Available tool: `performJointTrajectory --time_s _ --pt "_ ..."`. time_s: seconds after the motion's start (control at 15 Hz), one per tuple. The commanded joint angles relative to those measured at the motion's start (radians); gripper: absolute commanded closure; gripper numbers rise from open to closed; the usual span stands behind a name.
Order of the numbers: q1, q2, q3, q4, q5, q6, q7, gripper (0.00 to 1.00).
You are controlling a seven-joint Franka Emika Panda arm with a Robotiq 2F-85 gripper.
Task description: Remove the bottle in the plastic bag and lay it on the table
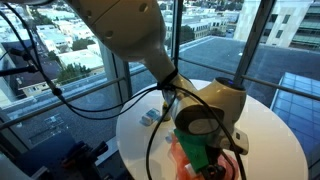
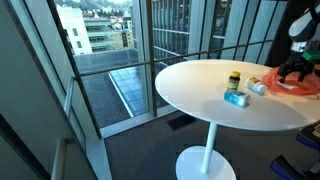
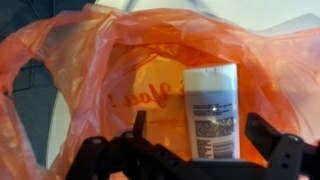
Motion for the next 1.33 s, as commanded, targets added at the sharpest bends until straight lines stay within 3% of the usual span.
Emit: performJointTrajectory --time_s 0.0,0.27,0.4,0.8,1.27 --pt "-0.019 0.026 0.016 0.029 0.008 0.012 -0.019 0.0" --pt "-0.018 0.033 0.016 0.029 0.004 0.024 -0.016 0.0" --pt "-0.016 0.036 0.015 0.028 0.003 0.028 -0.013 0.27" --pt "-0.009 0.011 0.013 0.014 0.0 0.027 -0.005 0.74" --pt "0.022 -0.073 -0.002 -0.018 -0.021 0.01 0.021 0.75"
